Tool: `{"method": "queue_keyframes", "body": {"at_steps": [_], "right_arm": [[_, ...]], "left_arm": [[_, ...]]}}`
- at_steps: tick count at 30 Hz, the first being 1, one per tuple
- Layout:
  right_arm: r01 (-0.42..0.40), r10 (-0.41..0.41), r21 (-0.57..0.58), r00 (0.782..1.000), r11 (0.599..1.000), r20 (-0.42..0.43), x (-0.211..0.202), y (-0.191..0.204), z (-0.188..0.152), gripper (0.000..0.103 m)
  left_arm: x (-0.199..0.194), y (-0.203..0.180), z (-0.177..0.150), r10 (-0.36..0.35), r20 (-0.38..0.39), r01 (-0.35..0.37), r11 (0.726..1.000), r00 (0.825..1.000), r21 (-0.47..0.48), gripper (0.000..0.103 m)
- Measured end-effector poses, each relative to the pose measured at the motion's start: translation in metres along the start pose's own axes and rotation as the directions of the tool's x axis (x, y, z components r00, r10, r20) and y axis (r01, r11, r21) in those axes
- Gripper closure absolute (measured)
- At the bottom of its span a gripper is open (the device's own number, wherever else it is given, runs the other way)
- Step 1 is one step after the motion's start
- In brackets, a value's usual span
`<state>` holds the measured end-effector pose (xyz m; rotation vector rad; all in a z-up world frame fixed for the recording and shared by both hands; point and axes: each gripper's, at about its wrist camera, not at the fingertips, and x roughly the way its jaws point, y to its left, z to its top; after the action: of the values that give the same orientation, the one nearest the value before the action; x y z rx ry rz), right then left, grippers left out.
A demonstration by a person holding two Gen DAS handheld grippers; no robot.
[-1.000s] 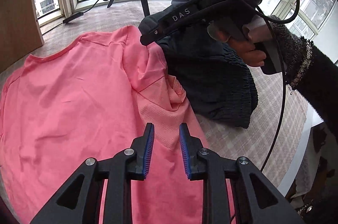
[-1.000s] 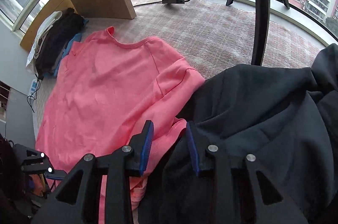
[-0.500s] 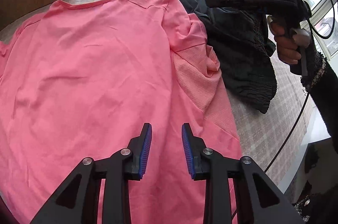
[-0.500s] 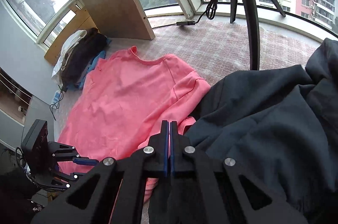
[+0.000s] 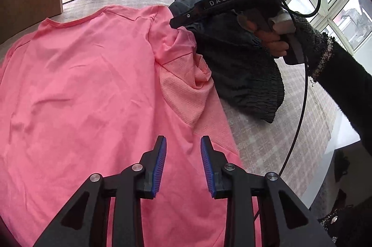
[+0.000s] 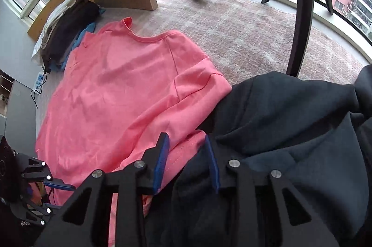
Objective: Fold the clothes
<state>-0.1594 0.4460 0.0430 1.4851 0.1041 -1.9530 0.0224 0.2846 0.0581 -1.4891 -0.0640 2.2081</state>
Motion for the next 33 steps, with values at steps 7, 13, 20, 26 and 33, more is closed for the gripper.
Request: {"method": "queue_keyframes", "body": {"at_steps": [7, 13, 20, 26, 33], "right_arm": [[-0.063, 0.06, 0.027, 0.992, 0.998, 0.108, -0.057, 0.002, -0.014, 0.1], [-0.065, 0.061, 0.039, 0.993, 0.997, 0.105, -0.08, 0.004, -0.017, 0.096], [-0.047, 0.046, 0.064, 0.999, 0.997, 0.025, -0.037, -0.004, -0.025, 0.088], [-0.064, 0.062, 0.066, 0.998, 0.996, 0.033, -0.025, -0.004, -0.03, 0.086], [-0.099, 0.095, 0.075, 0.994, 0.992, 0.062, -0.023, -0.01, -0.028, 0.084]], "left_arm": [[0.008, 0.027, -0.012, 0.025, -0.023, -0.026, 0.997, 0.999, -0.071, 0.073], [0.02, 0.029, -0.011, 0.014, -0.036, -0.017, 0.997, 0.999, -0.08, 0.073], [-0.011, 0.035, 0.049, 0.052, 0.078, -0.05, 0.998, 0.996, -0.026, 0.072], [0.021, 0.048, 0.171, 0.181, 0.144, -0.2, 0.97, 0.973, 0.136, 0.039], [0.104, 0.074, 0.208, 0.229, -0.022, -0.218, 0.951, 0.973, 0.221, 0.072]]}}
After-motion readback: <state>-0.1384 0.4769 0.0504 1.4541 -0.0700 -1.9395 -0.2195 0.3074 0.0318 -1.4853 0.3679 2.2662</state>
